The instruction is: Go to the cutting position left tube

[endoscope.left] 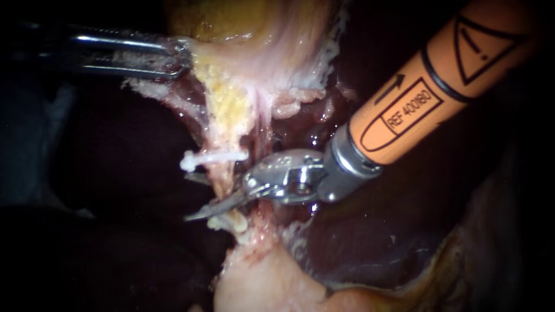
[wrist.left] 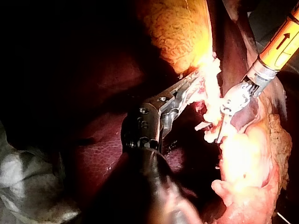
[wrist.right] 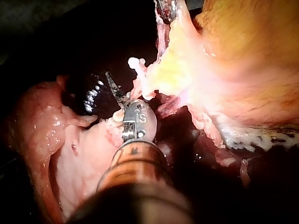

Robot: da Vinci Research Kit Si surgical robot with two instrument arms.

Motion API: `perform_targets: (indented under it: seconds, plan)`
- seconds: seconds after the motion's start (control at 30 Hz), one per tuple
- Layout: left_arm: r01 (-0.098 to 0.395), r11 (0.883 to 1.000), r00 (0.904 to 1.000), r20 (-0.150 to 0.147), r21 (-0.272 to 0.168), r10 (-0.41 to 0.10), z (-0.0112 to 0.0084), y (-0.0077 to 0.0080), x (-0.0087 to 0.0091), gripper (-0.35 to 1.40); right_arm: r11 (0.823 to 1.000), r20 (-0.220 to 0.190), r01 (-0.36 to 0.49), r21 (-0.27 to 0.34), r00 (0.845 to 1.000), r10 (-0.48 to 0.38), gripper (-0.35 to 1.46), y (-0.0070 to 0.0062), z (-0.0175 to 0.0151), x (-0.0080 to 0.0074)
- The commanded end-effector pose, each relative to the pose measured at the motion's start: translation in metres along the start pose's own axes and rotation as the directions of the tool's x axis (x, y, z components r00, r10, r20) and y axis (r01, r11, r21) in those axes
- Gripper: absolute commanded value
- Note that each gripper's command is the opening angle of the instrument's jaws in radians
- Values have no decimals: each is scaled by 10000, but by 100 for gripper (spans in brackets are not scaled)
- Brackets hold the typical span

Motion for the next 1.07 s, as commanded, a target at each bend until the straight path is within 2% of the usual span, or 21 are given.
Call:
perform_targets:
  seconds: [0.03, 0.2, 0.43, 0.63, 0.77, 1.07]
  plan:
    - [4, 10000, 10000, 2, 4, -4, 0, 0, 0, -35, 10000, -31, 13, -39, 10000, -13, 140, -1, 2, 1]
    - [4, 10000, 10000, 1, 6, -4, 0, 0, 0, -35, 10000, -203, -35, 36, 9998, 36, 141, -10, 5, 6]
    - [4, 10000, 10000, 2, 4, -4, 0, 0, 0, -35, 9998, -374, -22, 187, 9993, 29, 141, -29, 8, 19]
    - [3, 10000, 10000, 2, 4, -3, 0, 0, 0, -35, 9995, -594, -48, 324, 9982, 67, 141, -44, 6, 34]
    - [3, 10000, 10000, 2, 3, -3, 0, 0, 0, -35, 9994, -630, -60, 354, 9980, 82, 141, -48, 5, 38]
    - [3, 10000, 10000, 3, 3, -3, 0, 0, 0, -35, 9994, -628, -58, 352, 9980, 80, 141, -45, 3, 36]
